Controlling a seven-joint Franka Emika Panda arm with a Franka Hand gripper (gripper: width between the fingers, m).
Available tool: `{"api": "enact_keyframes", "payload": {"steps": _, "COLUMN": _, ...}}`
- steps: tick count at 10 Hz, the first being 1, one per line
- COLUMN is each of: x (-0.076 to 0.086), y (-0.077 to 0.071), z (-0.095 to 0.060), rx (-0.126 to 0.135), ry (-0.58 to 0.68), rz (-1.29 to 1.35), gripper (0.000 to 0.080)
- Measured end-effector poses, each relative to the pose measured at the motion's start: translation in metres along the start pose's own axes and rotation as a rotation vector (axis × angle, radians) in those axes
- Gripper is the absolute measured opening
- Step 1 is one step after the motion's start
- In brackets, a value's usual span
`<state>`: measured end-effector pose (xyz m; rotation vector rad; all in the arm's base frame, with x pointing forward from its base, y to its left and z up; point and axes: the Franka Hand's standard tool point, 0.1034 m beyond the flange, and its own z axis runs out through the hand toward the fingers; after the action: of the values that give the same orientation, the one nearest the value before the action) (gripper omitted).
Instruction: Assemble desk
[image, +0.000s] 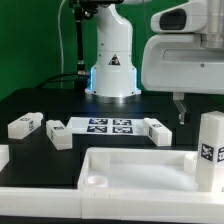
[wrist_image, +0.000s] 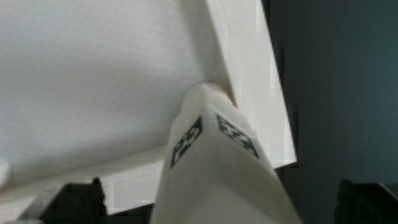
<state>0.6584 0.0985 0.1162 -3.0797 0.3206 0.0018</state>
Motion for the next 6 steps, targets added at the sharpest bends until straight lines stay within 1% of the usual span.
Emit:
{"api": "enact_keyframes", "payload": {"steps": 3, "x": -0.0007, "y": -0.0036, "z": 0.0003, "rx": -0.02, "ry": 0.0, "rz": -0.314, "gripper": 0.0649}}
{"api": "enact_keyframes", "payload": {"steps": 5, "x": -0.0011, "y": -0.0072, "z": -0.0012, "rx": -0.023, "ry": 0.001, "rz": -0.427, "gripper": 0.0649}}
{"api": "enact_keyframes", "payload": {"steps": 6, "x": -0.0005, "y": -0.0064, "z": -0.0021, "rx": -0.03, "ry": 0.001, "rz": -0.515, "gripper": 0.0649}}
